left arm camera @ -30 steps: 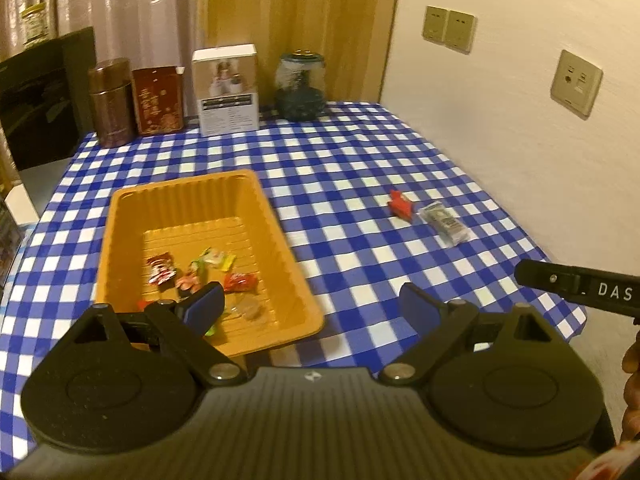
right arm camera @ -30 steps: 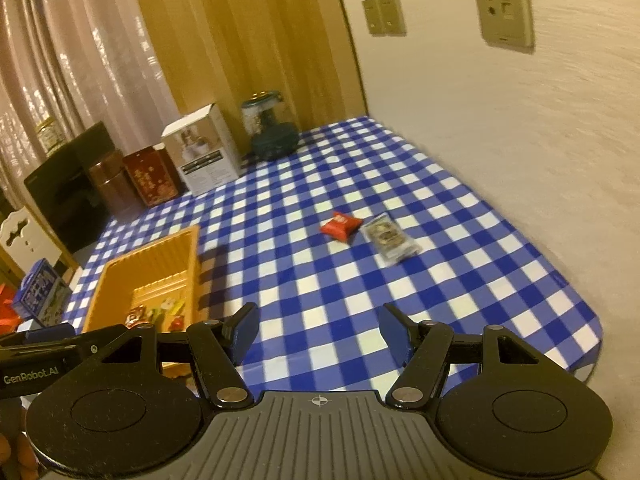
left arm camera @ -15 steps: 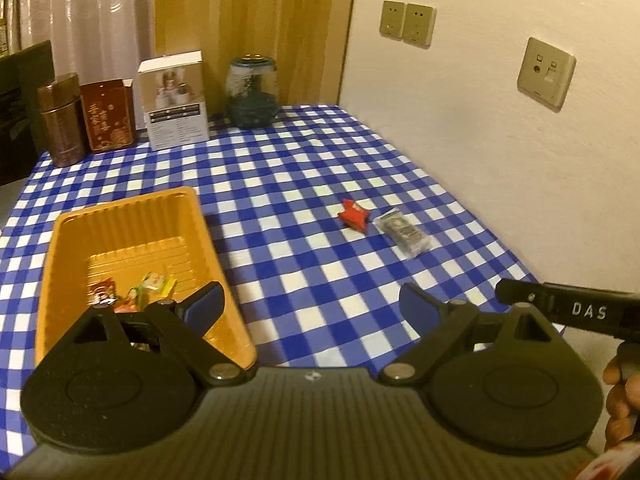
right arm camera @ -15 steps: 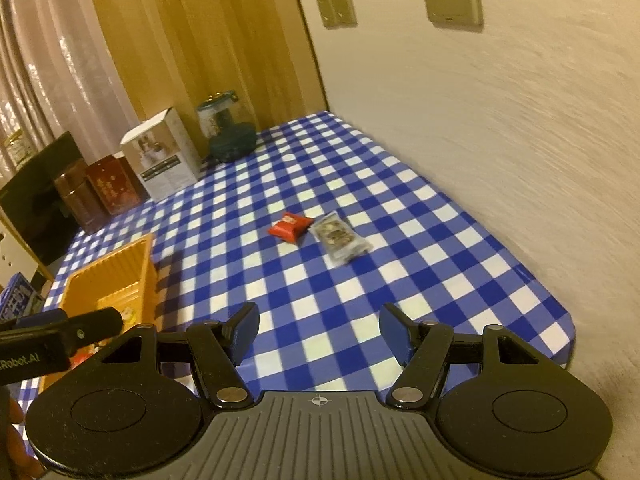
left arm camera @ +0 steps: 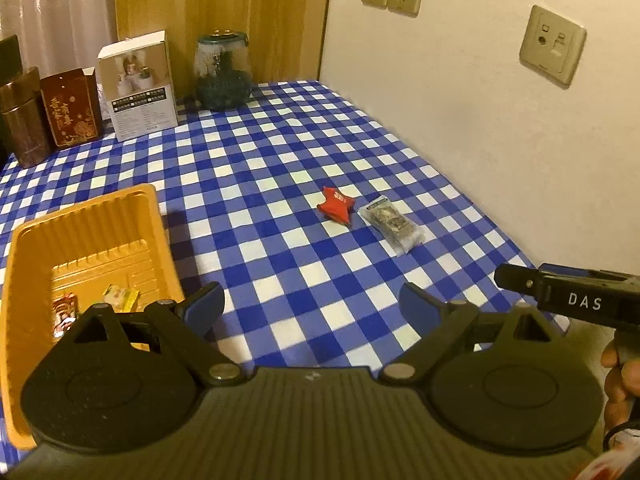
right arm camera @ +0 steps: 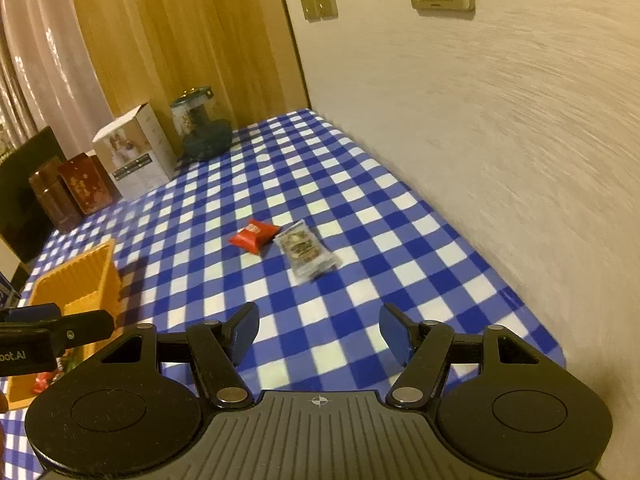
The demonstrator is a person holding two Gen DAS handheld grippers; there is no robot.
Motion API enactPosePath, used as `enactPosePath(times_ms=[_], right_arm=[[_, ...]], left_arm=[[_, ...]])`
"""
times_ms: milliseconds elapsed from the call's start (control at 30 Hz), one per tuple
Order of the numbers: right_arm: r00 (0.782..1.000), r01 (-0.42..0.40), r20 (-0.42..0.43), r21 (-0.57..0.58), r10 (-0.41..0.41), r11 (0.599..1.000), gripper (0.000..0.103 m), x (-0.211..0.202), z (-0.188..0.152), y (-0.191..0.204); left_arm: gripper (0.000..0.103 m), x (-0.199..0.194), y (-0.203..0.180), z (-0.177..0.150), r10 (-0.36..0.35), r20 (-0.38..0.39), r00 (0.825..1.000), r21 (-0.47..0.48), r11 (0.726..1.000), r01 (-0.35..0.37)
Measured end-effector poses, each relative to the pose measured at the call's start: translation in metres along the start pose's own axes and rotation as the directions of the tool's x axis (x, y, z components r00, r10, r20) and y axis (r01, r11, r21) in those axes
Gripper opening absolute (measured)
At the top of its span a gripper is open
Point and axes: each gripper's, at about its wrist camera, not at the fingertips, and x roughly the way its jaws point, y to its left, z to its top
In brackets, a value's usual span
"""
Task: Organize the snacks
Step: 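Move both open tools toward the red packet and clear cookie packet, then grasp the red packet with the left tool while the right tool grasps the clear cookie packet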
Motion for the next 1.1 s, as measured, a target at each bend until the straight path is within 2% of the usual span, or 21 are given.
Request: enactPosePath(times_ms=[400, 767, 1100], right_arm=[[0.999, -0.043, -0.015, -0.144, 0.041, 0.989, 0.066, 0.063, 0.023, 0.003], [0.994, -0.108, -0.053, -0.284, 0.096, 0.953, 0.066, 0.133, 0.030, 0.007], [0.993, -0.107, -0.075, -0.341, 0.087, 0.934, 0.066, 0.181, 0.032, 0.012]], left_arm=[[0.093, 0.058, 0.009, 0.029, 0.006, -0.021, 1.000, 0.031, 0.999, -0.006], [0.093, 0.106, 0.019, 0.046, -0.006, -0.052, 0.999, 0.059, 0.998, 0.009], [0.093, 0.135, 0.026, 0.050, -0.008, -0.077, 0.997, 0.072, 0.997, 0.013]])
